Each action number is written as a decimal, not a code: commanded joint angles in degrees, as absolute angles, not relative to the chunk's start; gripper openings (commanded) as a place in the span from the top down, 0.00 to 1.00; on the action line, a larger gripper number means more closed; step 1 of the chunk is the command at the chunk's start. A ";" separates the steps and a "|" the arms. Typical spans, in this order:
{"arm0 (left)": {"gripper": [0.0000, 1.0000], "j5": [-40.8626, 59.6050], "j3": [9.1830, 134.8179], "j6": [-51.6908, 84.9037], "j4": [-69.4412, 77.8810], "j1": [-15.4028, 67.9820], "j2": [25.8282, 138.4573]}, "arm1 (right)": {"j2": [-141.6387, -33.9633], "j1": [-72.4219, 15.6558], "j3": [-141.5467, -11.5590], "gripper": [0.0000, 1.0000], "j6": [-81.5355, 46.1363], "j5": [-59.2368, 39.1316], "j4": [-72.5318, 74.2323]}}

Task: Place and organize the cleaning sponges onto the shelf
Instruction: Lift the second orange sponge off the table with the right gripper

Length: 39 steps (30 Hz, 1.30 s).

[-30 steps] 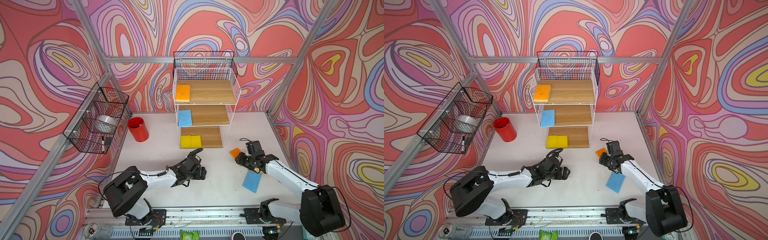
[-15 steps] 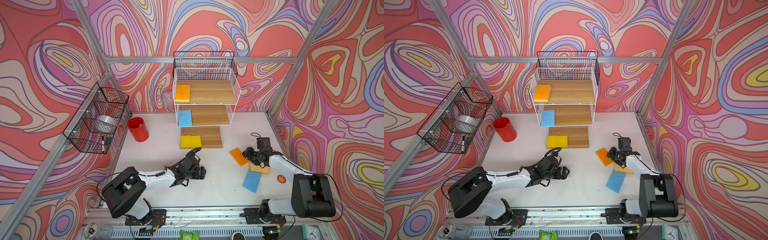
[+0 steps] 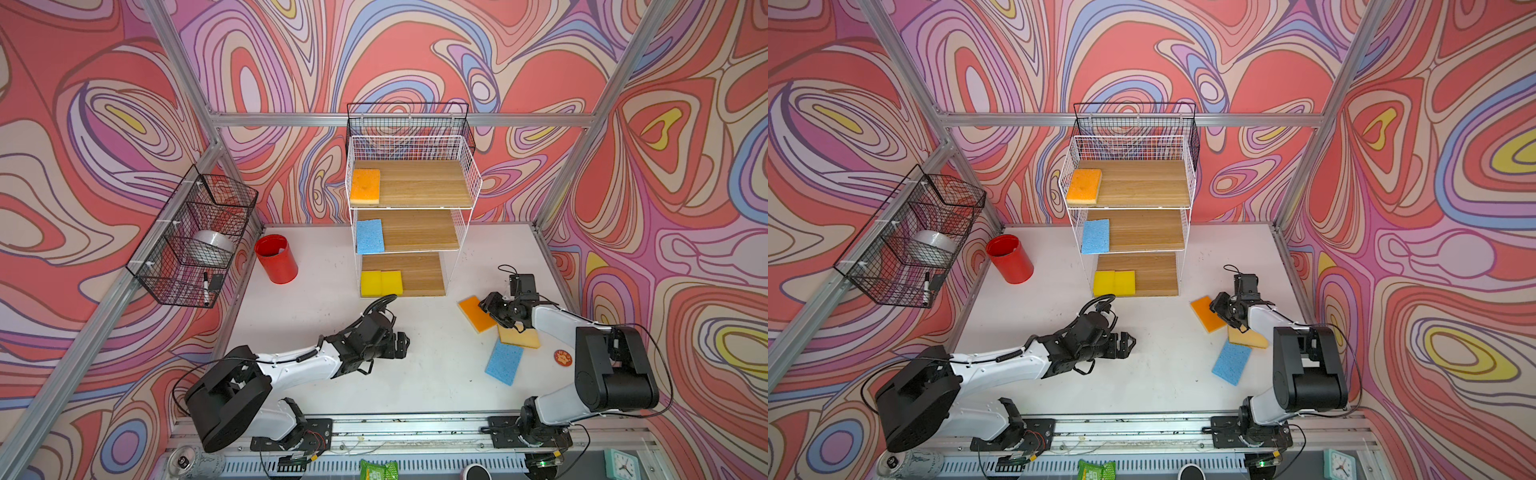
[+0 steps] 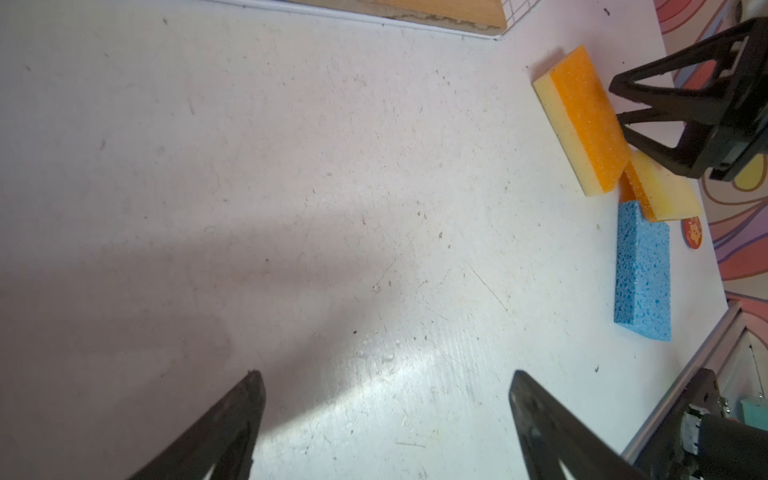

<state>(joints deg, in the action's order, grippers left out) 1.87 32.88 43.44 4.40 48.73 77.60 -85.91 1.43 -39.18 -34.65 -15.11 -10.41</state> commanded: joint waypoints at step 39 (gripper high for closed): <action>0.06 -4.22 26.41 43.23 -7.09 48.41 60.73 | -83.42 -12.93 -39.45 0.81 -34.07 -2.30 -19.83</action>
<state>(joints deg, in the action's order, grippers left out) -3.01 27.40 43.46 -4.97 48.69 61.36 -83.15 -13.37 -40.84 -33.80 -1.45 -20.84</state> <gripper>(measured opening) 0.937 0.208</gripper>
